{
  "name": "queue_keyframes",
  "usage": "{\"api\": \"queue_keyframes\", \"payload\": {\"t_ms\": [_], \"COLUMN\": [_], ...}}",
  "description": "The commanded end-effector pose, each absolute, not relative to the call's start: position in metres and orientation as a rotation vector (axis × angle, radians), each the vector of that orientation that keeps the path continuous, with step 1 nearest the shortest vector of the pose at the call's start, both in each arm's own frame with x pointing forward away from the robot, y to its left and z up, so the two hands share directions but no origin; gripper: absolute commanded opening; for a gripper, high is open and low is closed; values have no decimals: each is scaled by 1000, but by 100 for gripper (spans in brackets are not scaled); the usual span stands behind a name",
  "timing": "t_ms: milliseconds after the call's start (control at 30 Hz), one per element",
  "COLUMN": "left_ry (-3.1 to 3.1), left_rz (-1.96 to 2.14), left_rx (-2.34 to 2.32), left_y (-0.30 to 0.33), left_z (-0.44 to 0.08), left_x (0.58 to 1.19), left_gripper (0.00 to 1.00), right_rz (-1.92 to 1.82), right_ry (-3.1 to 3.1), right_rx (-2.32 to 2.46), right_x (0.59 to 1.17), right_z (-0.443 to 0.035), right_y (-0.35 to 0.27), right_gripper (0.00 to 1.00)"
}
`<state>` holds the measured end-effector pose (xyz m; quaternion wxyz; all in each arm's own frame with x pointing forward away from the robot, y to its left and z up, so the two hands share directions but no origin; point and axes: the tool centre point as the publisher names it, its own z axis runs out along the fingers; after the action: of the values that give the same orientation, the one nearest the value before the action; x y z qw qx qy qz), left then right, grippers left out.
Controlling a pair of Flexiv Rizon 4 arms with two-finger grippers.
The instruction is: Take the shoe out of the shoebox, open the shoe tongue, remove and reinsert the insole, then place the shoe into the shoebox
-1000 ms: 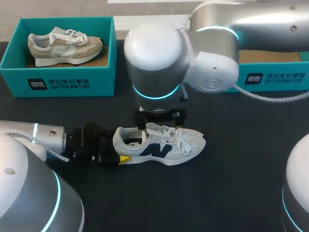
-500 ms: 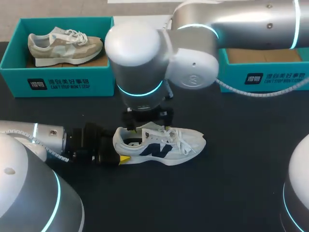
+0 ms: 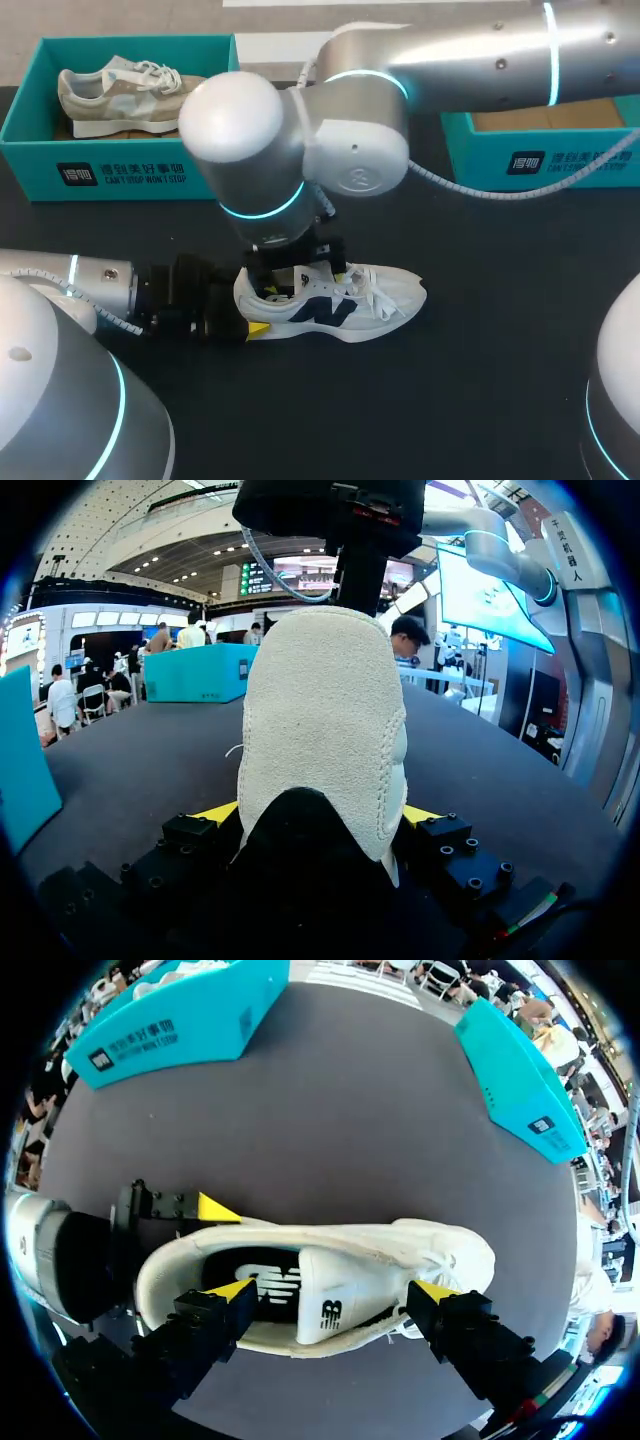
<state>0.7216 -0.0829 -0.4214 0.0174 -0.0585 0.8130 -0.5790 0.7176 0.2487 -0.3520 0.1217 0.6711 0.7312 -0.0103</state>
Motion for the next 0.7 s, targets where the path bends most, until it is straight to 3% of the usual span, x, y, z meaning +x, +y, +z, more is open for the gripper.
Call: {"api": "queue_keyframes", "payload": {"t_ms": [33, 233, 267, 300, 367, 467, 700], "left_ry": [2526, 2526, 2526, 2526, 2526, 2526, 2526], "left_rz": [-1796, -1796, -1796, -1796, -1796, -1796, -1796], "left_rx": [-185, -185, -185, -185, -185, -185, -185], "left_y": [-81, -81, -81, -81, -81, -81, -81], "left_z": [-425, -425, -425, -425, -425, -425, -425], "left_x": [721, 721, 721, 721, 721, 721, 721], "left_gripper": [0, 0, 0, 0, 0, 0, 0], "right_rz": [-299, -392, -390, -392, -399, -404, -298], "right_ry": [1589, 1503, 1487, 1475, 1460, 1440, 1433], "right_rx": [2056, 2021, 2027, 2028, 2023, 2020, 2087], "right_x": [711, 712, 712, 713, 713, 713, 713], "right_z": [-357, -350, -348, -345, -340, -334, -328], "right_y": [251, 231, 227, 225, 223, 217, 201], "right_gripper": [100, 96, 55, 43, 35, 2, 0]}}
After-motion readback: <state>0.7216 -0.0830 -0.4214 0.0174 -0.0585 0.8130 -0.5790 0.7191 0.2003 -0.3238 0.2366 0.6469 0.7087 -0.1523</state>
